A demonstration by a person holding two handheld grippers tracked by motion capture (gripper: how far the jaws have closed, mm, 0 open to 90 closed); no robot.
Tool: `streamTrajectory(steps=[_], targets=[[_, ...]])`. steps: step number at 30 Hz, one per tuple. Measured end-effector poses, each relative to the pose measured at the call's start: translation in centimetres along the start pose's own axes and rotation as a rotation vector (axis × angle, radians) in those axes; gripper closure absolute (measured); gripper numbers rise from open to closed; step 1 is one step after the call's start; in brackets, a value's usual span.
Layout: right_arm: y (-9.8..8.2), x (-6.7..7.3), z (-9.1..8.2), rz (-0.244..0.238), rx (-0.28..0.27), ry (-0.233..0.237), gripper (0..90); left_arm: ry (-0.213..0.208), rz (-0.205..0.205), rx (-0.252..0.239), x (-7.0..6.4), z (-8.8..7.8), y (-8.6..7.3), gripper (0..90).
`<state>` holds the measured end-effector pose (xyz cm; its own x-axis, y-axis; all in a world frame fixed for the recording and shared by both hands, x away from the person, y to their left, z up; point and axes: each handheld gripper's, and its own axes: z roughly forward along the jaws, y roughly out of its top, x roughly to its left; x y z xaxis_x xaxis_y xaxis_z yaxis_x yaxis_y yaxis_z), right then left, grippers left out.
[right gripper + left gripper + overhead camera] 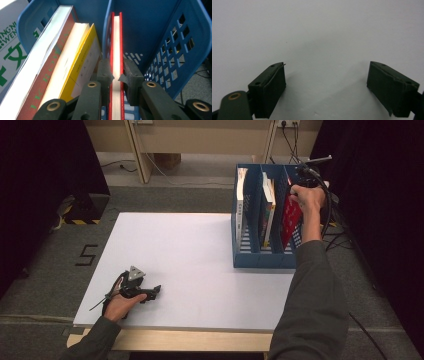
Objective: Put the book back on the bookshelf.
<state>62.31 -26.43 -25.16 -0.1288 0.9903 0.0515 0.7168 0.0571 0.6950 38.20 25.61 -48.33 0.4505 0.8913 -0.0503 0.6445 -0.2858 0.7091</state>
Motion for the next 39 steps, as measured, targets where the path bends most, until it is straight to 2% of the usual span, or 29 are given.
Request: streamTrajectory(steps=[3,6,11,13,15,20,23,26,28,31,33,35,39], targets=[[0.1,0.0,-0.3,0.007,-0.003,0.012,74.4,-0.001,-0.001,0.000,0.0,0.0,0.0,14.5],[-0.1,0.1,-0.4,-0.019,0.006,0.011,73.9,0.002,0.003,0.000,0.0,0.0,0.0,14.6],[-0.7,-0.1,-0.7,-0.003,0.001,0.027,69.6,0.002,0.002,-0.001,0.0,0.0,0.0,14.5],[-1.0,-0.4,-1.1,-0.017,0.005,0.035,66.5,-0.002,0.000,0.001,0.0,0.0,0.0,14.5],[-1.3,-0.5,-1.6,-0.010,0.006,0.044,60.8,-0.001,-0.001,0.000,0.0,0.0,0.0,14.5],[-1.7,-0.5,-3.8,-0.002,-0.033,0.082,51.3,0.001,0.002,0.001,0.0,0.0,0.0,14.5],[-2.2,-0.1,-5.2,-0.012,-0.048,0.102,43.6,-0.004,-0.002,0.002,0.1,0.0,0.0,14.3],[-2.9,0.5,-6.7,-0.017,-0.066,0.114,39.5,-0.003,-0.002,0.003,0.0,0.0,0.0,14.2],[-3.4,0.9,-7.6,-0.036,-0.080,0.105,35.8,-0.001,-0.001,0.002,0.0,0.0,0.0,14.3],[-4.4,1.4,-8.7,-0.066,-0.082,0.124,33.0,-0.003,-0.001,0.003,0.0,0.0,0.0,14.2],[-5.2,1.7,-9.4,-0.119,-0.066,0.131,32.3,-0.004,-0.004,0.001,0.1,0.1,0.0,14.1],[-6.0,2.0,-10.1,-0.117,-0.088,0.129,29.8,-0.005,-0.005,0.002,0.1,0.1,0.0,14.1],[-8.0,2.8,-11.6,-0.139,-0.135,0.192,27.4,-0.003,-0.004,0.001,0.1,0.1,0.0,14.0]])
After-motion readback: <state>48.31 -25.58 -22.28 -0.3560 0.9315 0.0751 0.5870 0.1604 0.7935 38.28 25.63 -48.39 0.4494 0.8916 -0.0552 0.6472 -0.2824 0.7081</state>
